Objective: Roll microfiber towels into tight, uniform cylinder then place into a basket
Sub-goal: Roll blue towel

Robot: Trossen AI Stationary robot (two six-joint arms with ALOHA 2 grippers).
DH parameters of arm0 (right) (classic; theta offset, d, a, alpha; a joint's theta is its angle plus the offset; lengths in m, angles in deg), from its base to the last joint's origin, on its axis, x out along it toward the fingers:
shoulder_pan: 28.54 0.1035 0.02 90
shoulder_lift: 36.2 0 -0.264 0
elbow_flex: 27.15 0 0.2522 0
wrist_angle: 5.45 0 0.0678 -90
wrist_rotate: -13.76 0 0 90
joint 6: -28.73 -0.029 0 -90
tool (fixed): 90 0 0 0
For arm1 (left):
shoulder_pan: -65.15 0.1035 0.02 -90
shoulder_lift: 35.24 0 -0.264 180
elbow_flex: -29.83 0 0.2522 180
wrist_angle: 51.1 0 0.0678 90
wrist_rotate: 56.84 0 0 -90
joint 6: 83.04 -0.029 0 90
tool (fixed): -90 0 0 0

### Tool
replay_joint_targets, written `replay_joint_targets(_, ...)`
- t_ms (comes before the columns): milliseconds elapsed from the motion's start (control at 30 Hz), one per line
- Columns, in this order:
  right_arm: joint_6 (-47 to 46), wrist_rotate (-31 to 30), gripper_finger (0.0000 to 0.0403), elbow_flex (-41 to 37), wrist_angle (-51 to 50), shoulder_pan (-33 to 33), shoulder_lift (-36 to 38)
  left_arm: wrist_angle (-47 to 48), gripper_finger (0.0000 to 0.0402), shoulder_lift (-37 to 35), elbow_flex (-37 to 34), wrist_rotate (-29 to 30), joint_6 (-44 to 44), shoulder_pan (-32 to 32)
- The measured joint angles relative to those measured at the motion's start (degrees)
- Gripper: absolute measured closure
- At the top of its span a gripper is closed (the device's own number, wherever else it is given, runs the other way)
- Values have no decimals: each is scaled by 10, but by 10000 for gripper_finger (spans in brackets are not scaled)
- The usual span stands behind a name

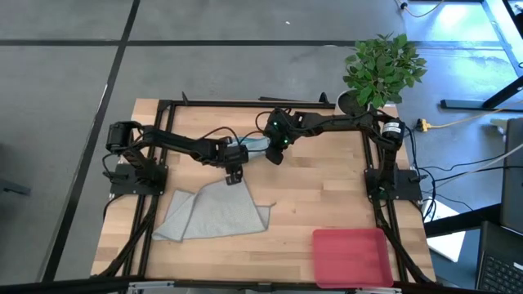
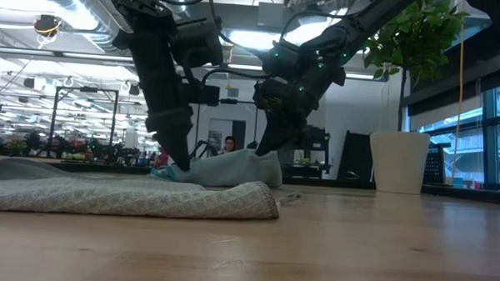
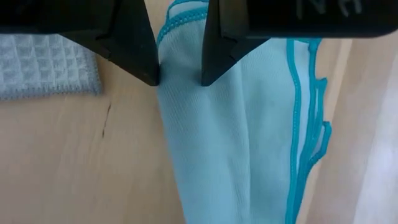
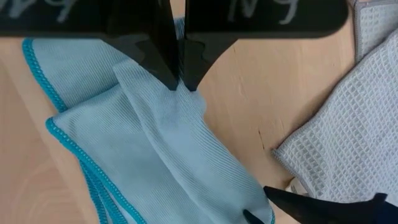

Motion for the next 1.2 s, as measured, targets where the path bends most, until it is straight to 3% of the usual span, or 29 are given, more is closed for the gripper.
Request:
replay_joint_targets(367, 2, 0, 394, 0, 0, 0, 0, 14, 297, 23, 1, 6, -14, 0)
replay_joint_targets(633, 0, 0, 393, 0, 0, 0, 0, 31, 392, 21, 0, 28, -23, 0)
replay_joint_targets(933, 1, 3, 393, 0, -21, 0, 1, 91, 400, 8, 26, 27, -43, 0)
replay_joint_targets(1200, 16, 34, 393, 1, -78, 12, 2, 171, 401, 0, 84, -72, -86, 4)
